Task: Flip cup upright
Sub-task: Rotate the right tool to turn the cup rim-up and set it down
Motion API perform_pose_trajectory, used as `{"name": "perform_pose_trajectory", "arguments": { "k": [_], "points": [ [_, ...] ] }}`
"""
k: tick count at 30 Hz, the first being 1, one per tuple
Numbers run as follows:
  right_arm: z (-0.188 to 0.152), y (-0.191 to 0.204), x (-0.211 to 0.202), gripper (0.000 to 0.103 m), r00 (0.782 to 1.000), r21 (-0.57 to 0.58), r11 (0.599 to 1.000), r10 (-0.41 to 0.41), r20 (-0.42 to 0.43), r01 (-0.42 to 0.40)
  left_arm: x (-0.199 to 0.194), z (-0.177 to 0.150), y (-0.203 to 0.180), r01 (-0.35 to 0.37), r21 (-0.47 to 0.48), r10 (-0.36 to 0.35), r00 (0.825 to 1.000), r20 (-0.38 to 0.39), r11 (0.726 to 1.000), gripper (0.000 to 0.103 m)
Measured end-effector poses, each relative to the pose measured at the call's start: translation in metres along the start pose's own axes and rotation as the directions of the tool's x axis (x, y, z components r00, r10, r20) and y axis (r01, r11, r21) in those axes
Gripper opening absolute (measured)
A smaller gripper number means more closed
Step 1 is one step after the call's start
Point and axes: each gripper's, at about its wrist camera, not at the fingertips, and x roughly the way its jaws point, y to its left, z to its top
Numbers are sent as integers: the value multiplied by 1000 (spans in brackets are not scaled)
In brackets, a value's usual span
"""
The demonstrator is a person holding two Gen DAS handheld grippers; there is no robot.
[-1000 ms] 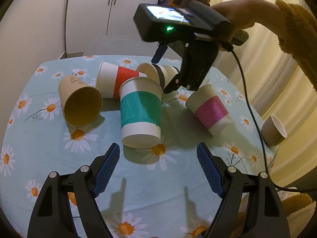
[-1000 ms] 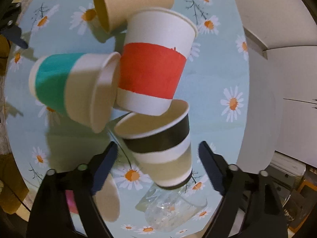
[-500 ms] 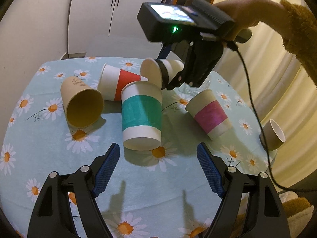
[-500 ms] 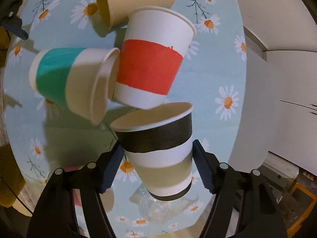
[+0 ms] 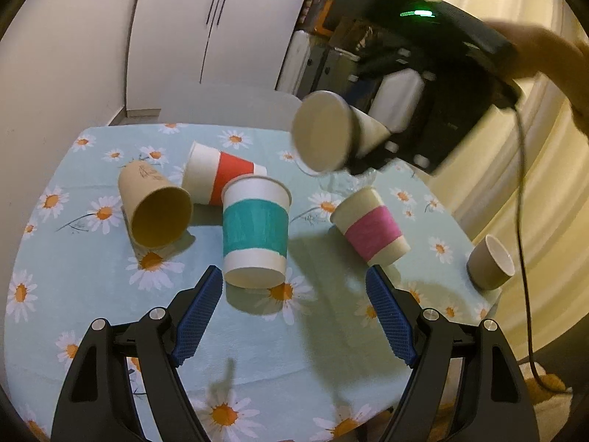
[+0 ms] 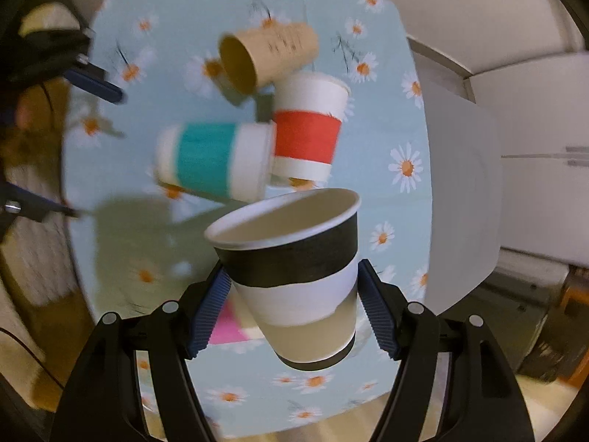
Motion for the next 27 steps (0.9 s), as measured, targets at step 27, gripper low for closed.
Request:
{"name": "perform_pose_trajectory", "arguments": {
  "k": [27],
  "points": [
    [-86,87,39,70,768,764,119,206,606,-634,-38,-24,54,24,-297,-36,999,-34,955,78]
  ]
}}
